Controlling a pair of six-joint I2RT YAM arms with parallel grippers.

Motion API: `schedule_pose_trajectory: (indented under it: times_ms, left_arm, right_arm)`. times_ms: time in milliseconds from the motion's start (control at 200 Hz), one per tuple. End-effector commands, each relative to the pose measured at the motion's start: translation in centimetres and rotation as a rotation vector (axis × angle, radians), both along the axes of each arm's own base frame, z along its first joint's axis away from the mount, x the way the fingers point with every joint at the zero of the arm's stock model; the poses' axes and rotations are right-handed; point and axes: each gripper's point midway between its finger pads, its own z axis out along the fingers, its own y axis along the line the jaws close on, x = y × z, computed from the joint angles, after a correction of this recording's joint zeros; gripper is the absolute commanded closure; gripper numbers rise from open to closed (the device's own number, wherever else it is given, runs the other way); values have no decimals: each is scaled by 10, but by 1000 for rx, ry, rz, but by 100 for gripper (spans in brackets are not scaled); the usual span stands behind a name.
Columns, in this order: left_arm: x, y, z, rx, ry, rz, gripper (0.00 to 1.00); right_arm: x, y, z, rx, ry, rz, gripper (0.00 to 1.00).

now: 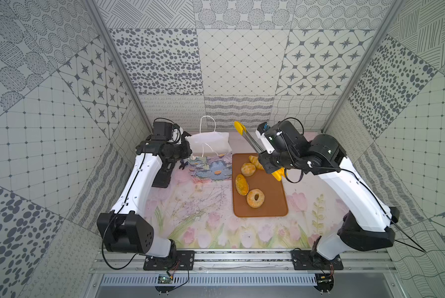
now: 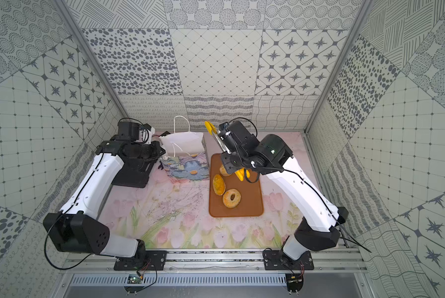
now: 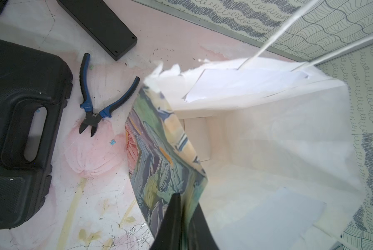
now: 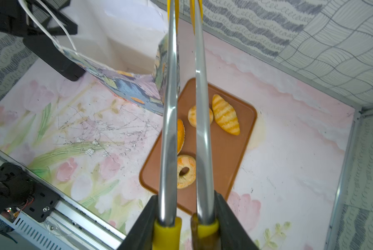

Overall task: Pack bread into a paper bag
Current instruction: Pick up the fake bread from the plate.

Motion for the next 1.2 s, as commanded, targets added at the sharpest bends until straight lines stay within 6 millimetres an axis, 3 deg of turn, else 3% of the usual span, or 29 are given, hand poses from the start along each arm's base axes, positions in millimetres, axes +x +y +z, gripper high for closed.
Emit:
schedule_pose_trajectory:
  times_ms: [0, 205, 490, 760, 1196]
  left_arm:
    - [2, -1, 2, 1, 5, -6, 88]
    - [2, 0, 5, 8, -2, -4, 86]
    - [0, 0, 3, 7, 10, -7, 85]
    - [-2, -1, 1, 6, 16, -8, 83]
    - [-2, 1, -3, 8, 23, -4, 83]
  right_arm:
    - [-15, -21, -15, 47, 31, -93, 58]
    - [-46, -31, -81, 72, 195, -131, 59]
    - [-56, -29, -131, 27, 293, -128, 55]
    - [-63, -22, -154, 26, 359, -112, 40]
    - [-56, 9, -187, 15, 443, -72, 40]
